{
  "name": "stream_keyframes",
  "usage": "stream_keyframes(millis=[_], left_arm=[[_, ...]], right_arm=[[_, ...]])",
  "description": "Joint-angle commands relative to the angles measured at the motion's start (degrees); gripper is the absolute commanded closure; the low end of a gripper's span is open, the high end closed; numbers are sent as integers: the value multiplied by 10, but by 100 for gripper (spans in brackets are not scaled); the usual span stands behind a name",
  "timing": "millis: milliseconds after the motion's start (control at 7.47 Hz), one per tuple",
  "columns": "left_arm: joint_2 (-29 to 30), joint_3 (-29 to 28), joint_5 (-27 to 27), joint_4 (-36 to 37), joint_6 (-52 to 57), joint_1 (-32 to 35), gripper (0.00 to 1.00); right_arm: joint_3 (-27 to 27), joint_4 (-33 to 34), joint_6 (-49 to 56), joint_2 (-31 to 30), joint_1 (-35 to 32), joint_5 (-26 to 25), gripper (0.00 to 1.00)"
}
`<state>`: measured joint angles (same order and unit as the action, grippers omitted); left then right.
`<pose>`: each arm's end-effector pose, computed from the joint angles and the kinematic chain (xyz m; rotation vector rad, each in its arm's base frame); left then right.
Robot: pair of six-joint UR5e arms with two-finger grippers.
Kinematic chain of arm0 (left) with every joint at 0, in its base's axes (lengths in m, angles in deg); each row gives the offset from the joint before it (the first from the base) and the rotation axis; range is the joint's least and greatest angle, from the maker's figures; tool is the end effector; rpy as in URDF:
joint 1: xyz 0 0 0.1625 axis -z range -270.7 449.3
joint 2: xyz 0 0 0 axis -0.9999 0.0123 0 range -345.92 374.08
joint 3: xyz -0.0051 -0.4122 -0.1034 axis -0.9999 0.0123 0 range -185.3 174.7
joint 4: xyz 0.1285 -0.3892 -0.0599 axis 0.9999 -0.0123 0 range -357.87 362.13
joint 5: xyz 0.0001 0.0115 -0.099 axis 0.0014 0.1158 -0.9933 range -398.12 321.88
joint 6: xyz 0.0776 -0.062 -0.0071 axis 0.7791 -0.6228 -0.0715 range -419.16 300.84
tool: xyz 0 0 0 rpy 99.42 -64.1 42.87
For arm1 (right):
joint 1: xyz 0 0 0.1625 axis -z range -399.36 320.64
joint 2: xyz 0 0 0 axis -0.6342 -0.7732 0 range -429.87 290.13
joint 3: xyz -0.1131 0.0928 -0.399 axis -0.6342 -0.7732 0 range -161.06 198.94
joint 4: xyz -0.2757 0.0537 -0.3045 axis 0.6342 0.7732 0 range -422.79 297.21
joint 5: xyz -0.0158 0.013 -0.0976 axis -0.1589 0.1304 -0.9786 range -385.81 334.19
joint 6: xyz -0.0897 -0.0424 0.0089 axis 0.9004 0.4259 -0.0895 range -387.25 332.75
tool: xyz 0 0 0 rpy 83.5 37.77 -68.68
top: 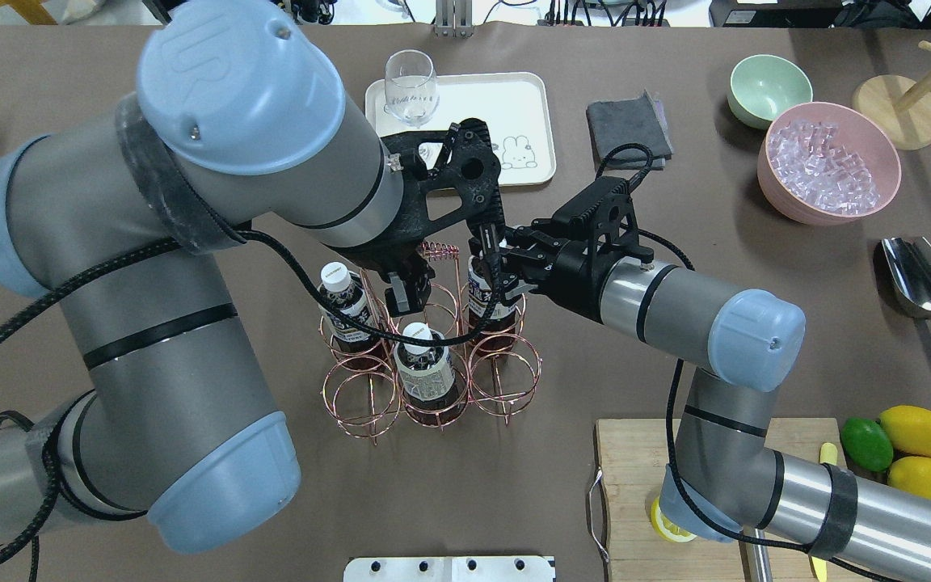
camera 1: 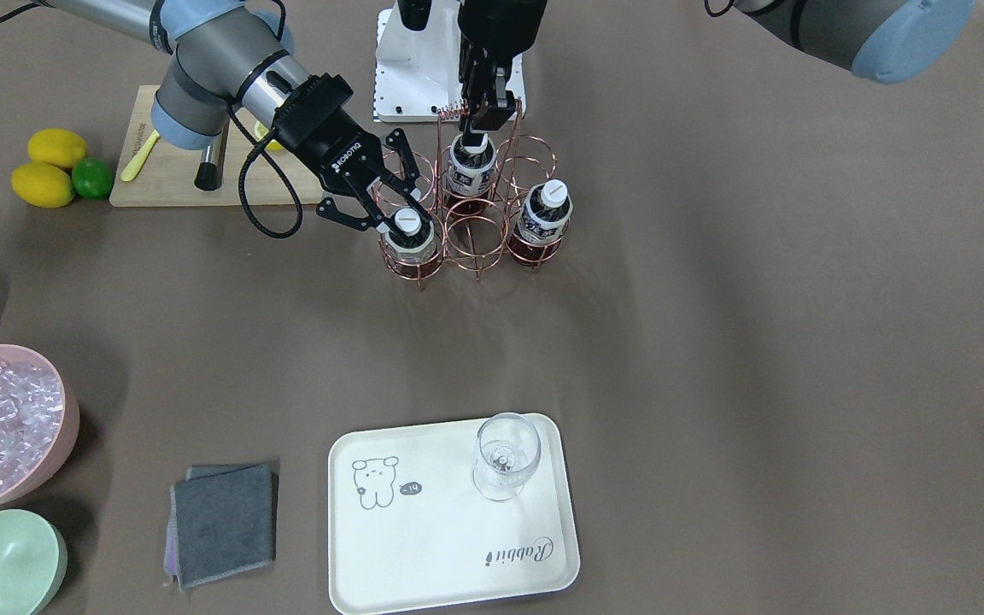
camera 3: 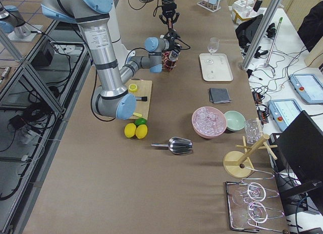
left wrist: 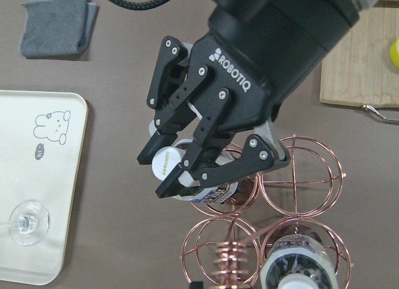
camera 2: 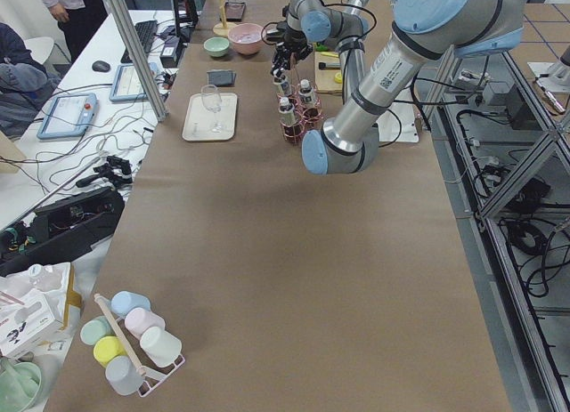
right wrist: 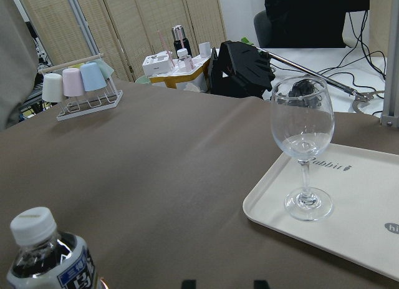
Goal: Take tea from basket to plate
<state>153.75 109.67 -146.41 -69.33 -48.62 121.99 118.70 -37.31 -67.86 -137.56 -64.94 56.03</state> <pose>0.4178 -0.3893 0.0294 0.8313 0.7022 1.2304 -0.4596 -0.3834 0.2371 1.1102 -1.2718 -0.1920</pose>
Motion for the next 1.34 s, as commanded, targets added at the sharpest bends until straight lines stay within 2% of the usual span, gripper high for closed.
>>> stream_keyframes(millis=[0,134,535,1205], left_arm=[[0,1,0,1,0,1,100],[0,1,0,1,0,1,100],[0,1,0,3,0,0,100],[-1,0,0,5,0,1,100]], right_arm=[[3,-1,-2,-1,0,0,92],[9,0,-2,-1,0,0,100],[56,26,-4,-14,0,3,100],[97,27,0,-34,0,4,100]])
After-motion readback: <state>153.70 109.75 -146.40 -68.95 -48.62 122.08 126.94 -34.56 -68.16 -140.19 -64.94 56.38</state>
